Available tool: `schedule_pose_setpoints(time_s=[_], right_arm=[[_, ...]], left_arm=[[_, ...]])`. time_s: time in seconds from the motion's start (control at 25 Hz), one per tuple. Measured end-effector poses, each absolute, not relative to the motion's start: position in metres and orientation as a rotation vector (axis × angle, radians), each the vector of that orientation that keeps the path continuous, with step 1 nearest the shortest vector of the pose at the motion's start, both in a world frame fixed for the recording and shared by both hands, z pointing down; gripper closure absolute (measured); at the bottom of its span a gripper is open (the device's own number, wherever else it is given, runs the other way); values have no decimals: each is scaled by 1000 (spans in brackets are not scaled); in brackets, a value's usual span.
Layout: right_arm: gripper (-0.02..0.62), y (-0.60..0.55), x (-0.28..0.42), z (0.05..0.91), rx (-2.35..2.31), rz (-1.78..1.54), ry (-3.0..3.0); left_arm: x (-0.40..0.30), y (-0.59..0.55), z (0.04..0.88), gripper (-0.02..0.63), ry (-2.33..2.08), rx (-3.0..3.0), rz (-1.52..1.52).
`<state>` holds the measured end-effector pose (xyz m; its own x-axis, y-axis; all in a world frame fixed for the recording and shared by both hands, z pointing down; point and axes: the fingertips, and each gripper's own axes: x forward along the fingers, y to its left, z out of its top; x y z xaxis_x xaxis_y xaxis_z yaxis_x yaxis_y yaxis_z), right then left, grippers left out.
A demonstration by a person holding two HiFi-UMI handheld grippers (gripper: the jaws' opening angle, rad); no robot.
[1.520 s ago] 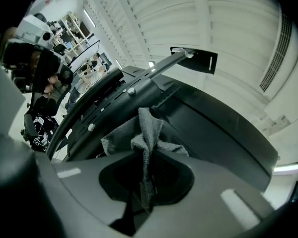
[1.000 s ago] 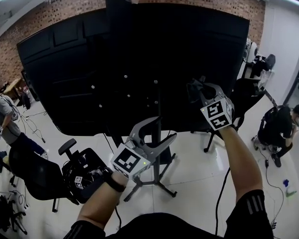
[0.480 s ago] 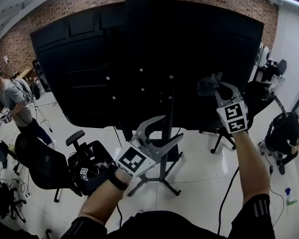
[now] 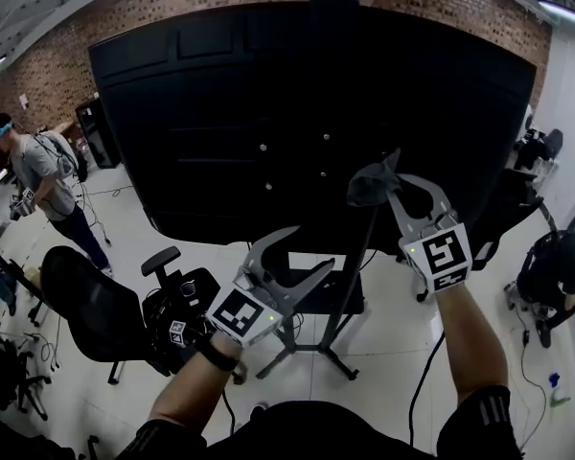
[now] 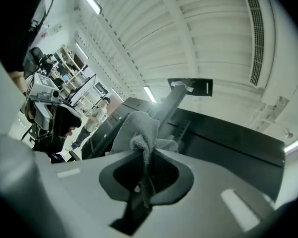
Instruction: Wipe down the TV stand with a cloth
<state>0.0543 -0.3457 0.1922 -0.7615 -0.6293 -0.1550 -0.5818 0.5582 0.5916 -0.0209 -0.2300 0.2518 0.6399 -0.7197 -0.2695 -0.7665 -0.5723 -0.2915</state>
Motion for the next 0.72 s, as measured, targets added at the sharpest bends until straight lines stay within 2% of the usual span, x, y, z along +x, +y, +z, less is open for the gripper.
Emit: schedule_pose_setpoints(time_s=[0.28,0.72], right_arm=[[565,-309,-47,195,991,-992,-2743],[565,-298,-194,194,990,-1376,-2260]], left_arm=[[-104,-213,251,310,1209,-2457,182],[-199,-194,249,310,1215,-2464,192]])
